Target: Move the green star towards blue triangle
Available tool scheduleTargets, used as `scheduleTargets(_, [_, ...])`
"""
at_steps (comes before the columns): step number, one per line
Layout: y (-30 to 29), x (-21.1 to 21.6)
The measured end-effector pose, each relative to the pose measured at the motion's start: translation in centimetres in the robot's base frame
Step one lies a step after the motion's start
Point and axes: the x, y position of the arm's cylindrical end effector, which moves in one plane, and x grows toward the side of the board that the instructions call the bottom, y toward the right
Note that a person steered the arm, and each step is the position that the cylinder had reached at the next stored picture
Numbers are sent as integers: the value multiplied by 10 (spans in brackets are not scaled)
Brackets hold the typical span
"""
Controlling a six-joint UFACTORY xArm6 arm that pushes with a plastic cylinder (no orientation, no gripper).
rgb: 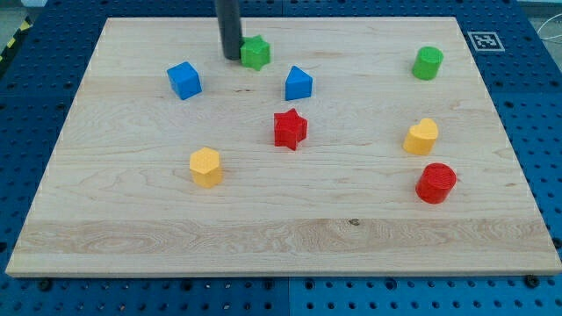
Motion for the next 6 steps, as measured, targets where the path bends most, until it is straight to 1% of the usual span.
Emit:
scheduleTargets(1, [37,-10])
scheduleTargets(3, [115,-10])
scheduleTargets(4, [107,-10])
scheduleTargets(5, [84,-10])
scheduleTargets(6, [85,-4])
